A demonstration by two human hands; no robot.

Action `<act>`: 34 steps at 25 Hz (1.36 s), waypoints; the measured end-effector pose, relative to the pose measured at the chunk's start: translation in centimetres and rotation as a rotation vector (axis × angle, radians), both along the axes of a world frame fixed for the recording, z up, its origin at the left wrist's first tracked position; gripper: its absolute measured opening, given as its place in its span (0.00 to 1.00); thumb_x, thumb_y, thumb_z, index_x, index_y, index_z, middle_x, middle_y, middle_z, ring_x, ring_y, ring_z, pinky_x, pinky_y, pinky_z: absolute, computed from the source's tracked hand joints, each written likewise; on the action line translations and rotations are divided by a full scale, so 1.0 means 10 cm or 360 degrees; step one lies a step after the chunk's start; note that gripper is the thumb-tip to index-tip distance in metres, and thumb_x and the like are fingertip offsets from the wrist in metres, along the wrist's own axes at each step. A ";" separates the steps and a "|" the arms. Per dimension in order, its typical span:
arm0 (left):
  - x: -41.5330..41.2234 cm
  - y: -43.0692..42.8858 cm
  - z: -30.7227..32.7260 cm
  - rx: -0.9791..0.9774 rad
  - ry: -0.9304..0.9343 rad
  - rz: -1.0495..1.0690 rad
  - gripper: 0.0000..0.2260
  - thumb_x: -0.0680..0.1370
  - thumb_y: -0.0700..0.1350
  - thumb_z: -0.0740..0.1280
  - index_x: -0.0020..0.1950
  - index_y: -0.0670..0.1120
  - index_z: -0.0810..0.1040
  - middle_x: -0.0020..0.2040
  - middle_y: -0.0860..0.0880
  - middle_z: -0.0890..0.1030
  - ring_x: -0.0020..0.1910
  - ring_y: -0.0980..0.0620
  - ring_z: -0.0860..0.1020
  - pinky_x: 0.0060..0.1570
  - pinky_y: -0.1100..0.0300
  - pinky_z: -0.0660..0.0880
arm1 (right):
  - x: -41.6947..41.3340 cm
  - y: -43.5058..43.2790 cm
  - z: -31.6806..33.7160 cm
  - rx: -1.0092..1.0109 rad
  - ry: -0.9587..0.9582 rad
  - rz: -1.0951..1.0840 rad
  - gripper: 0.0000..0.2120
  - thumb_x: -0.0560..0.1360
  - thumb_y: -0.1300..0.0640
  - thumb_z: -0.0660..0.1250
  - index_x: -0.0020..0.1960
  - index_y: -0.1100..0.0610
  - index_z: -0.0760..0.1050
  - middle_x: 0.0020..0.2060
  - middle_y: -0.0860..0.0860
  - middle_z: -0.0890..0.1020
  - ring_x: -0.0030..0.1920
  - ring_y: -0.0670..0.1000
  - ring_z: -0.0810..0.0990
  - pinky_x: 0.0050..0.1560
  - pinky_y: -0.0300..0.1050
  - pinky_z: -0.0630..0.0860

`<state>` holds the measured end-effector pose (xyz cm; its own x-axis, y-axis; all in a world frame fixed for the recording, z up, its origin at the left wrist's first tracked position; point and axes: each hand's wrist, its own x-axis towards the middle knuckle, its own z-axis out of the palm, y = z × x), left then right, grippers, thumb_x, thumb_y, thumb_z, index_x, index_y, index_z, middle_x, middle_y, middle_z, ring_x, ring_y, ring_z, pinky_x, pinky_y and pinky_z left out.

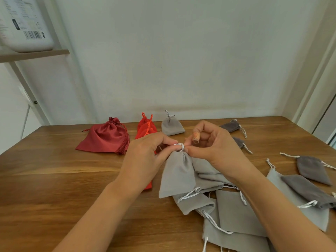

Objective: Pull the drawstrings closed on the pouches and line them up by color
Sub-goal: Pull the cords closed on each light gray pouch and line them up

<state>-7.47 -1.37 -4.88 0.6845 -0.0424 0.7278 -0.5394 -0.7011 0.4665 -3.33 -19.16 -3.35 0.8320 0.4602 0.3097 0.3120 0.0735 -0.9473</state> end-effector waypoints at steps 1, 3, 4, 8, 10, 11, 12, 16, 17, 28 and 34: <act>0.00 0.00 0.00 0.0012 0.0026 0.0003 0.13 0.72 0.55 0.66 0.45 0.48 0.84 0.40 0.58 0.83 0.41 0.61 0.80 0.40 0.64 0.76 | 0.01 -0.01 0.00 0.0001 -0.0005 -0.0033 0.15 0.68 0.76 0.68 0.39 0.59 0.69 0.36 0.57 0.81 0.39 0.54 0.78 0.46 0.43 0.79; -0.03 -0.02 0.01 0.0003 0.0101 0.0002 0.10 0.73 0.54 0.68 0.44 0.49 0.82 0.40 0.58 0.83 0.41 0.60 0.80 0.41 0.61 0.76 | 0.05 -0.07 0.02 -0.0040 -0.0058 -0.0128 0.15 0.68 0.76 0.67 0.38 0.58 0.69 0.35 0.55 0.79 0.39 0.53 0.77 0.47 0.43 0.78; -0.04 -0.04 0.01 -0.0033 0.0145 -0.0025 0.06 0.73 0.52 0.70 0.44 0.50 0.82 0.40 0.58 0.83 0.42 0.61 0.80 0.42 0.62 0.76 | 0.06 -0.10 0.02 -0.0101 -0.0129 -0.0183 0.15 0.67 0.75 0.68 0.38 0.58 0.69 0.35 0.55 0.78 0.38 0.52 0.77 0.47 0.43 0.77; -0.11 -0.15 0.00 -0.0243 0.0318 -0.0164 0.04 0.74 0.41 0.71 0.42 0.50 0.80 0.42 0.59 0.83 0.44 0.62 0.80 0.45 0.67 0.76 | 0.04 -0.10 0.00 -0.0369 -0.0438 -0.0352 0.12 0.67 0.70 0.69 0.40 0.54 0.75 0.36 0.50 0.80 0.39 0.49 0.78 0.43 0.41 0.77; -0.10 -0.16 -0.01 -0.0283 0.0358 -0.0157 0.03 0.74 0.42 0.71 0.42 0.49 0.80 0.43 0.58 0.83 0.45 0.61 0.80 0.47 0.65 0.76 | 0.05 -0.07 -0.03 -0.0490 -0.0531 -0.0377 0.13 0.70 0.68 0.69 0.42 0.49 0.80 0.40 0.49 0.81 0.42 0.50 0.79 0.46 0.47 0.77; -0.08 -0.15 -0.02 -0.0297 0.0373 -0.0139 0.03 0.74 0.42 0.71 0.42 0.49 0.80 0.43 0.58 0.83 0.46 0.61 0.80 0.47 0.65 0.77 | 0.06 -0.05 -0.05 -0.0533 -0.0543 -0.0377 0.12 0.71 0.66 0.68 0.43 0.49 0.81 0.41 0.49 0.81 0.44 0.50 0.79 0.47 0.48 0.77; -0.06 -0.14 -0.03 -0.0334 0.0393 -0.0123 0.03 0.75 0.42 0.71 0.43 0.48 0.79 0.43 0.57 0.83 0.45 0.62 0.81 0.47 0.65 0.77 | 0.07 -0.05 -0.05 -0.0536 -0.0513 -0.0372 0.11 0.72 0.66 0.68 0.43 0.50 0.82 0.42 0.49 0.81 0.44 0.49 0.79 0.47 0.46 0.77; -0.03 -0.12 -0.04 -0.0509 0.0431 -0.0096 0.04 0.76 0.42 0.68 0.42 0.47 0.76 0.38 0.54 0.84 0.40 0.59 0.81 0.40 0.66 0.75 | 0.06 -0.04 -0.01 -0.0360 -0.0251 -0.0355 0.10 0.74 0.64 0.68 0.42 0.49 0.80 0.40 0.46 0.83 0.43 0.41 0.80 0.46 0.34 0.76; -0.04 -0.12 -0.04 -0.0511 0.0435 -0.0103 0.04 0.76 0.42 0.68 0.42 0.47 0.76 0.38 0.54 0.83 0.39 0.59 0.81 0.39 0.67 0.74 | 0.06 -0.04 -0.01 -0.0343 -0.0223 -0.0385 0.11 0.73 0.63 0.69 0.41 0.47 0.80 0.38 0.46 0.84 0.42 0.42 0.81 0.45 0.34 0.77; -0.08 -0.19 -0.02 -0.0478 0.0497 -0.0163 0.04 0.77 0.41 0.67 0.42 0.46 0.77 0.38 0.55 0.83 0.38 0.61 0.80 0.39 0.68 0.74 | 0.10 -0.06 -0.05 -0.0885 -0.0663 -0.0595 0.03 0.74 0.59 0.70 0.46 0.55 0.82 0.38 0.43 0.79 0.41 0.41 0.77 0.45 0.31 0.74; -0.02 -0.21 -0.05 -0.0827 0.0811 -0.0251 0.07 0.76 0.49 0.66 0.45 0.45 0.77 0.37 0.51 0.84 0.37 0.58 0.81 0.38 0.68 0.74 | 0.11 -0.03 -0.12 -0.0975 -0.0957 -0.0704 0.02 0.72 0.61 0.68 0.42 0.55 0.78 0.38 0.47 0.78 0.39 0.47 0.76 0.42 0.44 0.76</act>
